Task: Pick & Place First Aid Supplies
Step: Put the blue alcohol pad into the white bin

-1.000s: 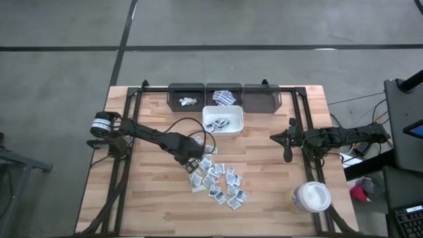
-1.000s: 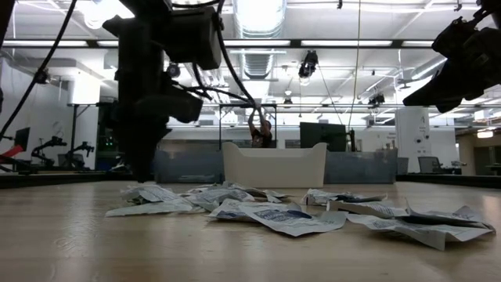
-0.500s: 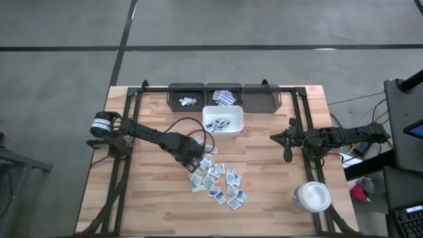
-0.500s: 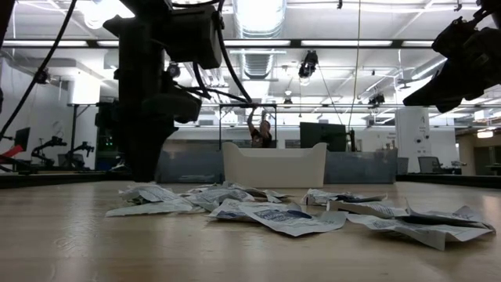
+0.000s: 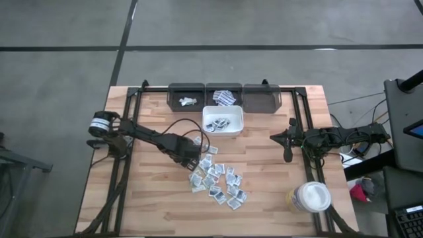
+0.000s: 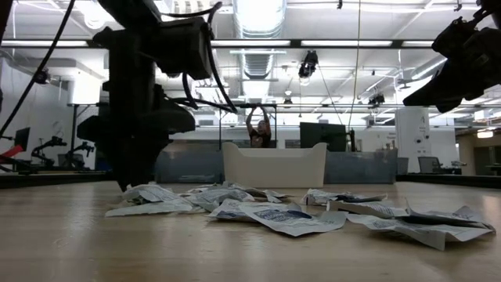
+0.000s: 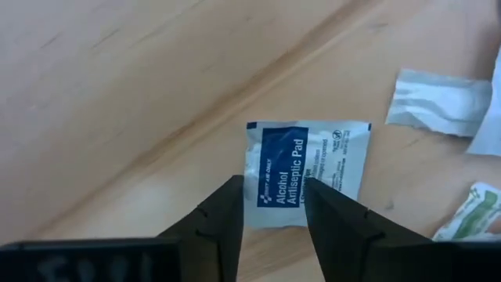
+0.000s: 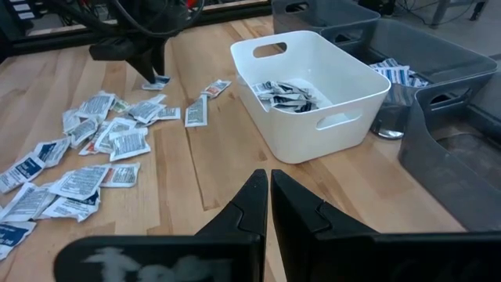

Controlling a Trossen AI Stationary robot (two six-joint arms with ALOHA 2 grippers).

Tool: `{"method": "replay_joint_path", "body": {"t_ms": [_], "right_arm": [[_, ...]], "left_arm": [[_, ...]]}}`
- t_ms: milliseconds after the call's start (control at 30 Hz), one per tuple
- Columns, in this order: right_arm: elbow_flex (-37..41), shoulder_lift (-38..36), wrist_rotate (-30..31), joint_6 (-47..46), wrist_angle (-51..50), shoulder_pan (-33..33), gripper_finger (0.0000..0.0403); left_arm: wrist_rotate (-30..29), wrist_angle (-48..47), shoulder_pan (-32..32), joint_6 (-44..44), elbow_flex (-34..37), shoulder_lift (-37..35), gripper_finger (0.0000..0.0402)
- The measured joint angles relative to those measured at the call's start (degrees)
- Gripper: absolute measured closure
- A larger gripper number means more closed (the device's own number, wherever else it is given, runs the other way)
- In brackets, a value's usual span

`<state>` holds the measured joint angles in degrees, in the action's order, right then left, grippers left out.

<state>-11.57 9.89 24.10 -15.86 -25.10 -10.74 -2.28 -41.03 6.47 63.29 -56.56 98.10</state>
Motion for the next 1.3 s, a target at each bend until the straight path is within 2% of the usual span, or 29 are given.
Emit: {"method": "replay_joint_path", "body": {"t_ms": [233,567,700,900,967,1100,1167,1300], "right_arm": [[0.0,0.0,0.0,0.0,0.0,0.0,0.0385],[0.0,0.0,0.0,0.0,0.0,0.0,0.0385],[0.0,0.0,0.0,0.0,0.0,0.0,0.0385],[0.0,0.0,0.0,-0.2,0.1,0.0,0.0385],[0.0,0.0,0.0,-0.2,0.0,0.0,0.0385],[0.0,0.0,0.0,-0.2,0.0,0.0,0.0385],[0.0,0.0,0.0,-0.2,0.1,0.0,0.0385],[0.0,0.0,0.0,-0.2,0.1,0.0,0.0385]], "left_arm": [[0.0,2.0,0.0,4.0,3.5,-0.1,0.028],[-2.5,2.7,0.1,1.3,3.6,0.0,0.0394],[-3.9,2.0,0.3,-8.1,1.7,-1.0,0.0396],[-13.8,7.9,2.0,-32.4,-3.7,-4.9,0.0401],[-16.7,10.2,2.0,-35.9,-5.2,-5.6,0.0401],[-25.0,13.5,0.7,-35.7,-8.6,-7.2,0.0401],[-28.0,14.7,-0.6,-32.5,-10.5,-7.5,0.0401],[-30.1,18.6,-4.7,-22.2,-13.5,-6.7,0.0401]]}}
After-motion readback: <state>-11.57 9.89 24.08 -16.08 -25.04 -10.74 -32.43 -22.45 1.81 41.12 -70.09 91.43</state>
